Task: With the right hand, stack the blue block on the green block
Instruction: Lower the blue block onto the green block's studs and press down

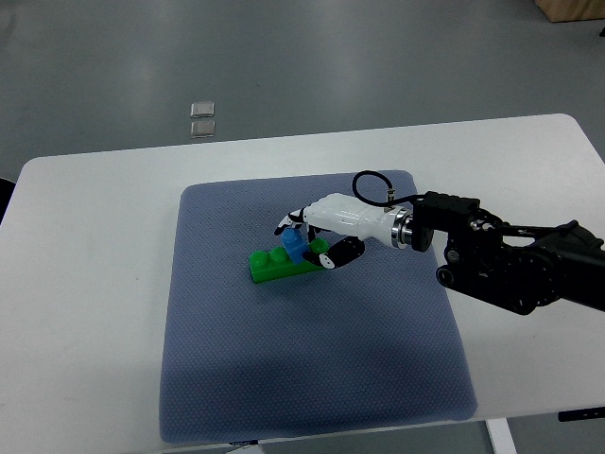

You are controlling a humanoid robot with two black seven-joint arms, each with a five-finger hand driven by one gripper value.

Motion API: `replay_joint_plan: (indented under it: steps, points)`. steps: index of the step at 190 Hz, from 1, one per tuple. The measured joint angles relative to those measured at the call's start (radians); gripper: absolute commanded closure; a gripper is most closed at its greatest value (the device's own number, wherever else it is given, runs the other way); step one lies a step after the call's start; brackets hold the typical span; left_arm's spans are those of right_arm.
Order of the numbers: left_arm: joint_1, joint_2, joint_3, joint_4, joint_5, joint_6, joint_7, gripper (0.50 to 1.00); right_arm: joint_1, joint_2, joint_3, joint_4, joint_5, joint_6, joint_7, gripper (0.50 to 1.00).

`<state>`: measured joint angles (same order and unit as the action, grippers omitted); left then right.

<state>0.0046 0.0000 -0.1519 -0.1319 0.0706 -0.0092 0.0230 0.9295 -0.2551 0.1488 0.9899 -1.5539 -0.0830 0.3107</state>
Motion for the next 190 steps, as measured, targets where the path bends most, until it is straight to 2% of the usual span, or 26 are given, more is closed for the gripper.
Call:
replay_joint_plan:
  steps: [64,83,127,139,154,161,180,190]
  points:
    - [0.000,0.000,0.000,0.000,0.000,0.000,0.000,0.500,0.000,-0.001,0.001,-0.002,0.003,-0.004,-0.022,0.930]
    - [0.000,0.000,0.000,0.000,0.000,0.000,0.000,0.500,0.000,-0.001,0.001,-0.002,0.003,-0.004,-0.022,0.902]
    - [0.000,0.000,0.000,0.000,0.000,0.000,0.000,0.500,-0.001,-0.001,0.002,-0.001,0.003,-0.005,-0.022,0.887]
    - [0.000,0.000,0.000,0.000,0.000,0.000,0.000,0.500,-0.001,0.000,0.002,-0.001,0.004,-0.006,-0.022,0.838]
    - [0.000,0.000,0.000,0.000,0.000,0.000,0.000,0.500,-0.001,0.000,0.002,0.000,0.006,-0.006,-0.022,0.742]
    - [0.000,0.000,0.000,0.000,0.000,0.000,0.000,0.500,-0.001,0.000,0.002,0.000,0.008,-0.006,-0.022,0.732]
    - [0.000,0.000,0.000,0.000,0.000,0.000,0.000,0.500,-0.001,0.000,0.003,0.001,0.013,-0.006,-0.022,0.644]
    - [0.000,0.000,0.000,0.000,0.000,0.000,0.000,0.500,-0.001,0.000,0.003,0.002,0.016,-0.007,-0.022,0.636]
